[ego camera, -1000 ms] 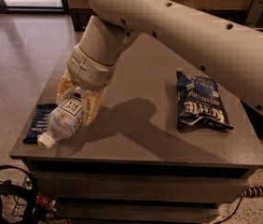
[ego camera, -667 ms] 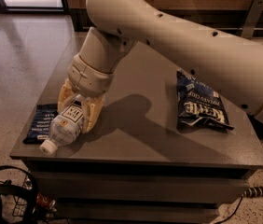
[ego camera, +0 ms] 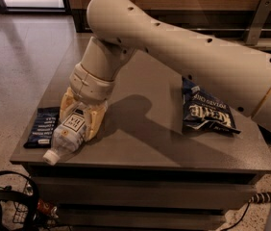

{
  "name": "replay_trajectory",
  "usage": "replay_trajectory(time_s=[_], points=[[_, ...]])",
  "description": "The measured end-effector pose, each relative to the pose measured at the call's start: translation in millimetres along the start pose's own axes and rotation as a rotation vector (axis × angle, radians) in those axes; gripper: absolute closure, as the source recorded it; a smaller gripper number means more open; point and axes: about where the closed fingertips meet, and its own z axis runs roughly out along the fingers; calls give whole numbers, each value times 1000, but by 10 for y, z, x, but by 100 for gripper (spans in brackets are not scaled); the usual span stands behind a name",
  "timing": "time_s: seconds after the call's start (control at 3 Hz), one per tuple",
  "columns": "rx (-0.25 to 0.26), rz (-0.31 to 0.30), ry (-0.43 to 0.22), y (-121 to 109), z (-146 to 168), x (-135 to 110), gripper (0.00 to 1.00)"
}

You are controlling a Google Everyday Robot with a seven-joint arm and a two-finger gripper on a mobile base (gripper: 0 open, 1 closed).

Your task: Move blue plastic bottle near rxbar blueberry

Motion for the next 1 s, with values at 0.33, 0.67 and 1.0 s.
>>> replay_trajectory(time_s=[0.33,0.67,1.0], points=[[-1,-1,-1,-2,12,-6,55],[-3,-3,-2,-5,27,-15,25],[-5,-4,-3,-7,38,-21,2]])
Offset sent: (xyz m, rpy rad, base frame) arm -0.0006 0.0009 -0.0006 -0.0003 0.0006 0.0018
